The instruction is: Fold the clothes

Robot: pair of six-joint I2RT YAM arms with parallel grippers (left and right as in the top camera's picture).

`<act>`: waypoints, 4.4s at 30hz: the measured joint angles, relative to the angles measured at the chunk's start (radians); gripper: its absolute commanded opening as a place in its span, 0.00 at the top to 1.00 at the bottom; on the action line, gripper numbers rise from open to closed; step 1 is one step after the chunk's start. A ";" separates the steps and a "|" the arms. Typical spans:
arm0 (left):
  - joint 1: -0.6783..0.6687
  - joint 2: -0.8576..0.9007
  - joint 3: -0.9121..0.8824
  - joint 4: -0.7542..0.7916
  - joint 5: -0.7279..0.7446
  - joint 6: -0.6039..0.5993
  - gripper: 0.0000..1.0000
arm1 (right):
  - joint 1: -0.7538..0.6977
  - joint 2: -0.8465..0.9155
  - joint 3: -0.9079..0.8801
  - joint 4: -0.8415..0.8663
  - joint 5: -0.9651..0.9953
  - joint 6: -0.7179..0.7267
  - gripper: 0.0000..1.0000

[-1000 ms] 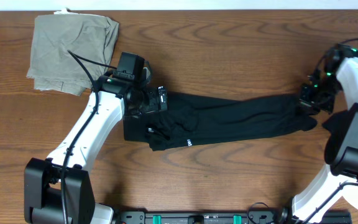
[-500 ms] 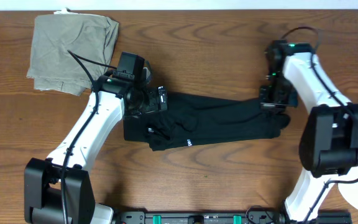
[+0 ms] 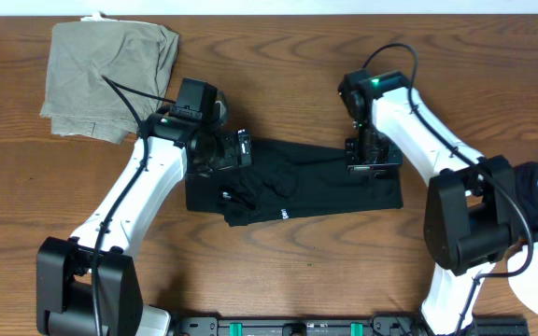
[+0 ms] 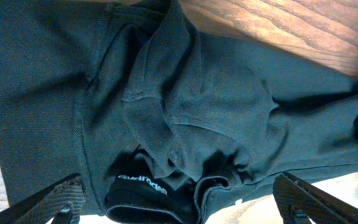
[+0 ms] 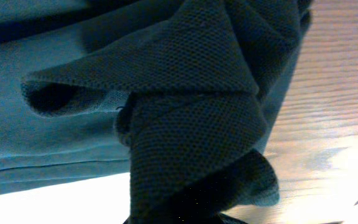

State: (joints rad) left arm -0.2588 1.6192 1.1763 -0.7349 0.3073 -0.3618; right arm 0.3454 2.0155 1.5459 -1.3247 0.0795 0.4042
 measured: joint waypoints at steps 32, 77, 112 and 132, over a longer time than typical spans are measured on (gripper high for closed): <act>0.000 0.000 0.000 0.002 0.000 0.000 0.02 | -0.055 -0.010 0.164 -0.048 -0.205 -0.094 0.39; 0.000 0.000 0.000 0.001 0.000 0.000 0.02 | 0.098 -0.014 -0.039 0.204 -0.091 -0.049 0.99; 0.000 0.000 0.000 -0.009 0.000 0.000 0.02 | -0.077 -0.107 -0.012 0.126 -0.105 -0.027 0.98; 0.000 0.000 -0.001 -0.002 0.000 -0.004 0.02 | -0.075 -0.109 -0.338 0.468 -0.318 -0.086 0.99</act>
State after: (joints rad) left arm -0.2588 1.6192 1.1755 -0.7368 0.3073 -0.3660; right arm 0.2707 1.9064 1.2083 -0.8562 -0.2382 0.3183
